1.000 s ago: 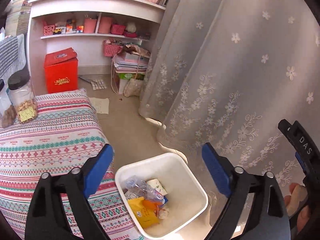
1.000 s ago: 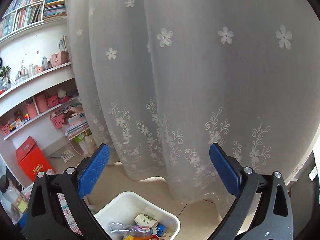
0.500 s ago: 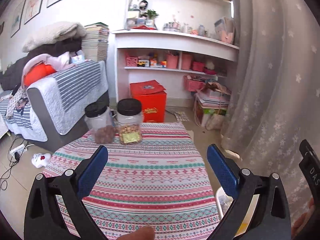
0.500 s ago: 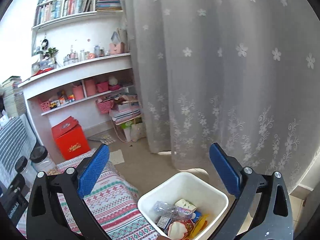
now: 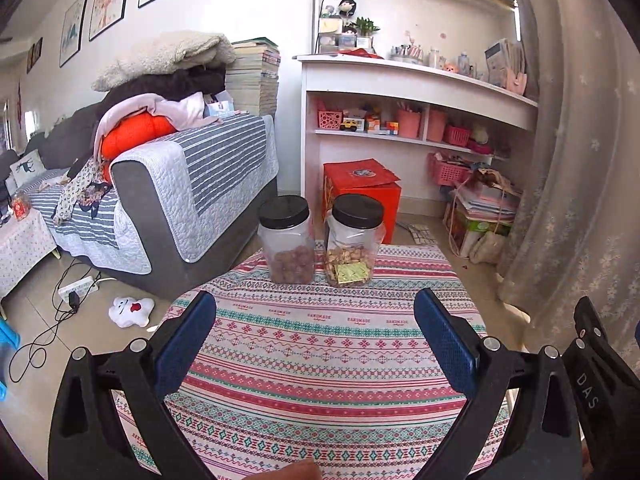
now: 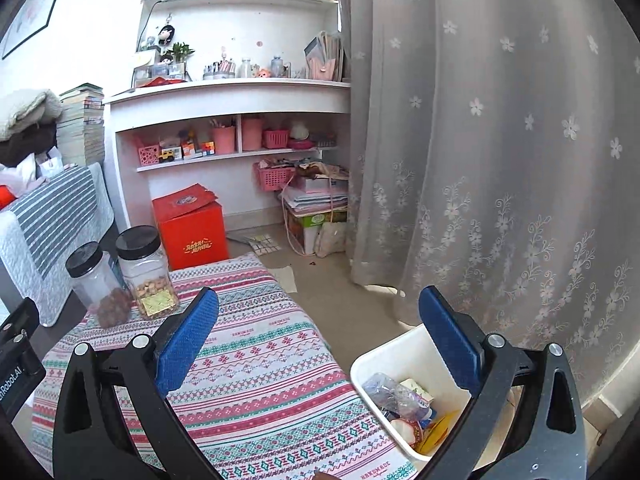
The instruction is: Collect trash
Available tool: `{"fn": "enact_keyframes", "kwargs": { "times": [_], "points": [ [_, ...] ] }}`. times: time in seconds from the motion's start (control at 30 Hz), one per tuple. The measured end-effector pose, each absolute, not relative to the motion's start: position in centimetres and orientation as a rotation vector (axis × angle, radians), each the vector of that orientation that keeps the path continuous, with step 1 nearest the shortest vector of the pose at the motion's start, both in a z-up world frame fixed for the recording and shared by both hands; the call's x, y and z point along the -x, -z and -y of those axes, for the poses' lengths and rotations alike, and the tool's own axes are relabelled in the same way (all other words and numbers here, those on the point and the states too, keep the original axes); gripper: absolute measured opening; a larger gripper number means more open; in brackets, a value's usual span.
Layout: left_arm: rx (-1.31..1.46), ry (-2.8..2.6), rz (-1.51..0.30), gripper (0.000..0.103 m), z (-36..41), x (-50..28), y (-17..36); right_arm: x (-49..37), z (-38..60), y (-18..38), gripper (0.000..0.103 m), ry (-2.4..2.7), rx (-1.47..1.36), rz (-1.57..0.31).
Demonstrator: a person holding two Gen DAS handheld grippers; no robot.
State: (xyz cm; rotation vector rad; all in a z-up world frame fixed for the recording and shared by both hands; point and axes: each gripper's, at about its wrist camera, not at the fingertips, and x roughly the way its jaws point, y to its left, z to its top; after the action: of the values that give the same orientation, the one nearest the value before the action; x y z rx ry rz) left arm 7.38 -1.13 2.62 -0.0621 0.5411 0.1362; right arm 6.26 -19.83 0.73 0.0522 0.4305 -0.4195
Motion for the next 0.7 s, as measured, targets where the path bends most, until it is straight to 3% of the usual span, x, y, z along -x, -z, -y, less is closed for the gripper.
{"fn": "enact_keyframes", "kwargs": {
  "times": [0.7],
  "points": [
    [0.094,-0.123,-0.596,0.096,-0.7,-7.8,-2.0,-6.4,18.4,-0.4,0.096,0.362,-0.062,-0.418]
  ]
}}
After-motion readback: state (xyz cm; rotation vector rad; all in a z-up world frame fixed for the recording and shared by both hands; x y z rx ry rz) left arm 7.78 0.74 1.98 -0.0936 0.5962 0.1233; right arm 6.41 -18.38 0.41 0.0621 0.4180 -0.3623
